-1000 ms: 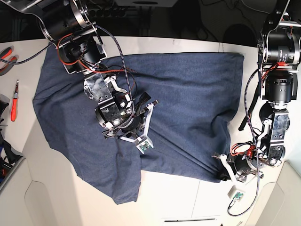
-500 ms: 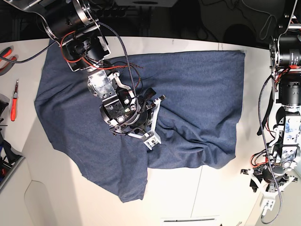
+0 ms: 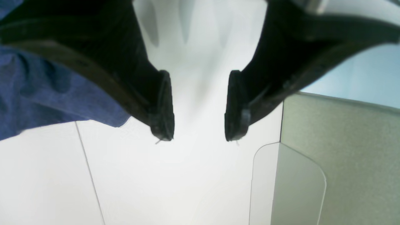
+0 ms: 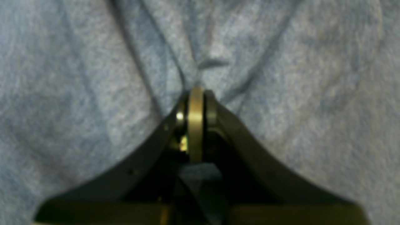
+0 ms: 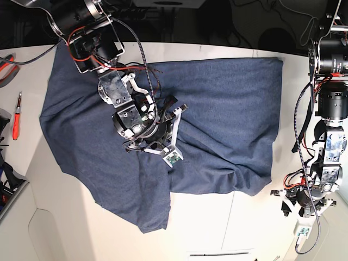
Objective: Layout the t-shirt on the table in an organized manner, then fold the t-shirt properly
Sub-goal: 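Release the right gripper and move it to the shirt edge near the sleeve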
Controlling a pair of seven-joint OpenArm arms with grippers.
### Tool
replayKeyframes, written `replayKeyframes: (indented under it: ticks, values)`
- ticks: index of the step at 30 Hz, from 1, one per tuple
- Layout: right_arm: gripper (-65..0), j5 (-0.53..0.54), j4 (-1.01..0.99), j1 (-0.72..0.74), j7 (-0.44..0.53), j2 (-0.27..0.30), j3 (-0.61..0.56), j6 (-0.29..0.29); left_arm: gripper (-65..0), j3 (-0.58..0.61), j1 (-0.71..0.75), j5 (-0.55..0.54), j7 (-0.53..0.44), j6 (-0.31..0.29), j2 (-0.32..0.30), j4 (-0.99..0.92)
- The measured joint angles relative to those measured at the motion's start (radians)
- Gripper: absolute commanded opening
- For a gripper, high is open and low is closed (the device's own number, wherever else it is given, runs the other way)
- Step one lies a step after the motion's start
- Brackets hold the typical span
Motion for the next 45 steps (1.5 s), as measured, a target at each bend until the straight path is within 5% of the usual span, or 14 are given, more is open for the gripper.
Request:
replayKeyframes:
  ticks: [4, 11, 13, 15, 16, 20, 26, 31, 36, 39, 45]
  values:
    - [-51.2, -0.011, 0.125, -0.020, 0.019, 0.014, 0.000, -0.006, -35.1, 0.000, 0.000, -0.024, 0.011, 0.000, 0.000, 0.000]
    - [-50.2, -0.015, 0.297, 0.013, 0.052, 0.006, 0.000, -0.069, -35.4, 0.000, 0.000, -0.064, 0.022, 0.000, 0.000, 0.000]
    - [-50.2, -0.077, 0.314, 0.022, 0.047, 0.006, 0.001, -0.132, -43.9, 0.000, 0.000, -0.065, 0.032, -0.044, 0.000, 0.000]
    - [-54.5, -0.152, 0.319, 0.046, 0.045, 0.005, 0.023, -0.212, -62.6, 0.000, 0.005, -0.089, 0.045, -0.087, 0.000, 0.000]
    - [-62.9, -0.185, 0.320, 0.057, 0.037, 0.005, 0.049, -0.232, -65.0, 0.000, 0.015, -0.106, 0.043, -0.101, -0.003, 0.000]
    - [-65.0, -0.182, 0.323, 0.072, -0.016, 0.024, 0.196, -0.231, -65.0, 0.000, 0.084, -0.212, 0.057, -0.225, -0.026, 0.001]
    - [-65.0, -0.030, 0.322, 0.063, -0.128, 0.150, 0.402, -0.109, -65.0, -0.006, 0.184, -0.549, 0.213, -0.506, -0.079, 0.000]
    - [-65.0, 0.168, 0.322, 0.031, -0.203, 0.250, 0.528, 0.030, -65.0, -0.098, 0.249, -0.973, 0.451, -0.502, -0.076, 0.006]
    - [-65.0, 0.270, 0.322, -0.051, -0.212, 0.288, 0.592, 0.078, -65.0, -0.166, 0.294, -1.242, 0.754, -0.505, -0.078, 0.013]
    - [-65.0, 0.275, 0.322, -0.088, -0.200, 0.289, 0.602, 0.095, -65.0, -0.165, 0.334, -1.234, 0.830, -0.505, -0.077, 0.014]
    - [-65.0, 0.284, 0.246, -0.103, -0.084, 0.285, 0.602, 0.103, -65.0, -0.163, 0.433, -1.037, 0.725, -0.505, -0.077, 0.014]
